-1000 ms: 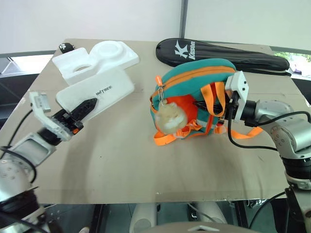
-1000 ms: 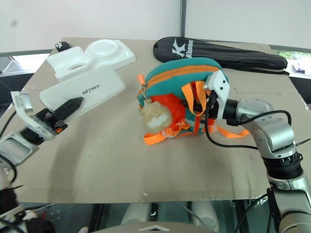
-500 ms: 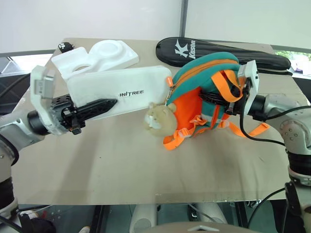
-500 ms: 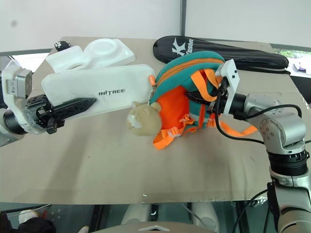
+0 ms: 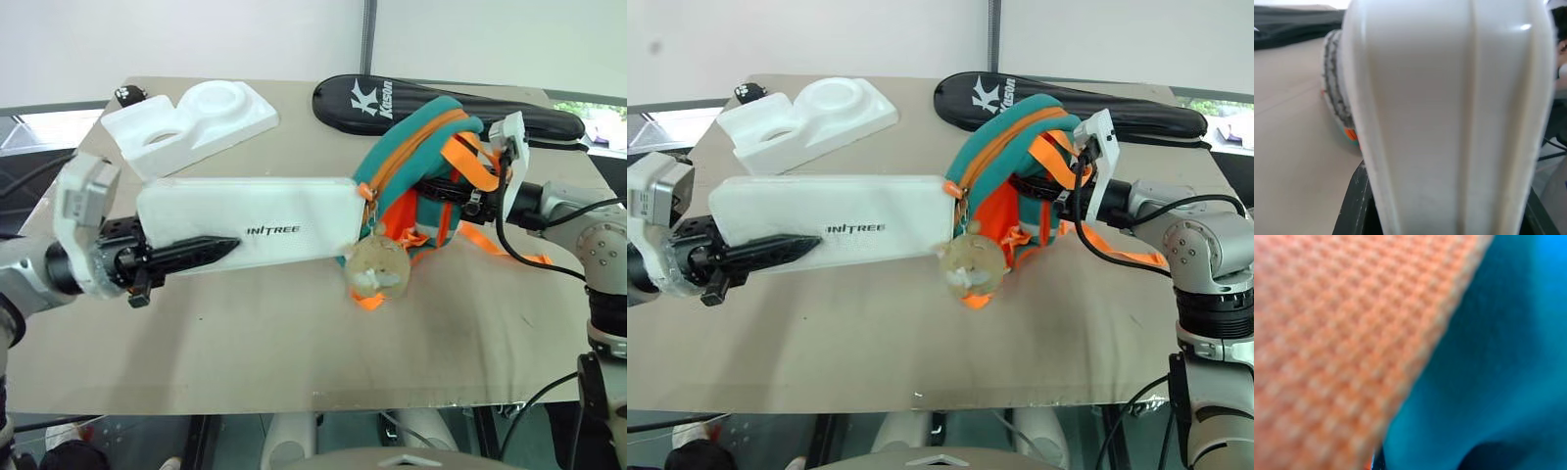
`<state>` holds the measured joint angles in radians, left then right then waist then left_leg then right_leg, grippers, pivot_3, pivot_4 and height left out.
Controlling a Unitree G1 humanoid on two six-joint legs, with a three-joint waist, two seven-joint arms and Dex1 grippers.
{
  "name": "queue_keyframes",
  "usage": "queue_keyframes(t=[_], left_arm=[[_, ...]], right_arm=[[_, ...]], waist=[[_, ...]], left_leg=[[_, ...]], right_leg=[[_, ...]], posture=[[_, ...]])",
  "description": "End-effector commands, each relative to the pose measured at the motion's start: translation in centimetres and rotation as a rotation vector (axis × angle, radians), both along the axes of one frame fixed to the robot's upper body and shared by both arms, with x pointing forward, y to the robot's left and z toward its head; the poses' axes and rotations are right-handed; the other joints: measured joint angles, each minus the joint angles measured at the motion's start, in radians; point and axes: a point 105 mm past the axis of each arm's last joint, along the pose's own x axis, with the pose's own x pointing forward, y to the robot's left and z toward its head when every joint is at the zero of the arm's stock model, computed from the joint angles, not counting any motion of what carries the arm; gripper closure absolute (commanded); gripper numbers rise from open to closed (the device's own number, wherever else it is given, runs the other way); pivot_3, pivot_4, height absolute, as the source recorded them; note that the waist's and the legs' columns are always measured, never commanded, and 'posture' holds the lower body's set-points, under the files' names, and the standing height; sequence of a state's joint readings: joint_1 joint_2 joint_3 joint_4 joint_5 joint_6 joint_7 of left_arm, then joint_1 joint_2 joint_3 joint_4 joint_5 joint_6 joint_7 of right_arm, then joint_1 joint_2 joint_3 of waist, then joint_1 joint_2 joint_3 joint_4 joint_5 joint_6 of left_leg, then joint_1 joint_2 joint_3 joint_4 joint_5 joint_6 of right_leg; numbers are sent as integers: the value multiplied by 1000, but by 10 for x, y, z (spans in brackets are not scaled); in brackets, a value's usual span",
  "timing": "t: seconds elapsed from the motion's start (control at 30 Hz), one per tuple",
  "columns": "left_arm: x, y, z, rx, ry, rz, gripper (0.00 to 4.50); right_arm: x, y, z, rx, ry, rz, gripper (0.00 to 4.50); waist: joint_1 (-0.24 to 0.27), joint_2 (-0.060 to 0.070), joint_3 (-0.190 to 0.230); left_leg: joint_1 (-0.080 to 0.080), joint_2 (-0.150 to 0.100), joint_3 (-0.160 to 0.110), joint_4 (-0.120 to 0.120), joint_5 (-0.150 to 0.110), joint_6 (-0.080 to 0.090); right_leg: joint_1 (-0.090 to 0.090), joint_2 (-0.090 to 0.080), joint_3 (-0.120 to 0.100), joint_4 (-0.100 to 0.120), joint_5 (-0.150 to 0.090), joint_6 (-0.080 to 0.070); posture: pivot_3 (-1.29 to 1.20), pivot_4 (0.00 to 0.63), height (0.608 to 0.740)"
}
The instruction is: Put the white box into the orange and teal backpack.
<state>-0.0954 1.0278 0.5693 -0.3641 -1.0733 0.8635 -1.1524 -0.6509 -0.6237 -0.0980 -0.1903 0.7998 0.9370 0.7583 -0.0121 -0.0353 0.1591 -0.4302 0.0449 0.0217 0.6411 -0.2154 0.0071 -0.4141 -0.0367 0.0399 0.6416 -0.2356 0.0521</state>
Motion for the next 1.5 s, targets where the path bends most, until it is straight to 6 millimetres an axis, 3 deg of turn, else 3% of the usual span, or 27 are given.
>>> queue_keyframes(t=[0.03,0.13,0.33,0.6,0.9,1.17,1.5], left_arm=[[5,-7,-2,93,-138,9,3381],[19,-16,3,81,-249,68,3381],[25,-29,11,144,-342,35,3381],[28,-55,-8,292,-445,-79,3381],[52,-70,-22,361,-442,-55,3381],[36,-81,-46,399,-386,-238,3381],[41,-104,-51,357,-474,-320,3381]], right_arm=[[-7,-5,19,23,-59,23,4425],[-16,-3,18,27,-57,76,4425],[-27,-1,17,24,-57,140,4425],[-41,15,26,61,-91,229,4425],[-60,37,35,71,-120,345,4425],[-63,46,55,119,-198,369,4425],[-70,49,56,120,-203,396,4425]], waist=[[2,0,0],[7,0,0],[3,0,0],[5,0,1],[8,-1,0],[9,-1,0],[28,0,0]], left_leg=[[0,0,0,0,0,0],[0,0,0,1,0,0],[-1,0,0,2,0,0],[-1,0,0,1,0,0],[0,0,0,2,0,0],[0,0,-1,3,0,0],[-1,0,-1,4,0,0]], right_leg=[[0,0,0,0,0,0],[1,0,1,0,0,0],[1,1,1,0,2,4],[1,1,0,0,2,4],[1,1,0,0,2,4],[2,1,0,1,2,4],[2,1,0,1,2,4]], posture=[[0,150,740],[0,150,740],[0,150,740],[0,150,740],[0,150,740],[0,150,740],[0,150,740]])
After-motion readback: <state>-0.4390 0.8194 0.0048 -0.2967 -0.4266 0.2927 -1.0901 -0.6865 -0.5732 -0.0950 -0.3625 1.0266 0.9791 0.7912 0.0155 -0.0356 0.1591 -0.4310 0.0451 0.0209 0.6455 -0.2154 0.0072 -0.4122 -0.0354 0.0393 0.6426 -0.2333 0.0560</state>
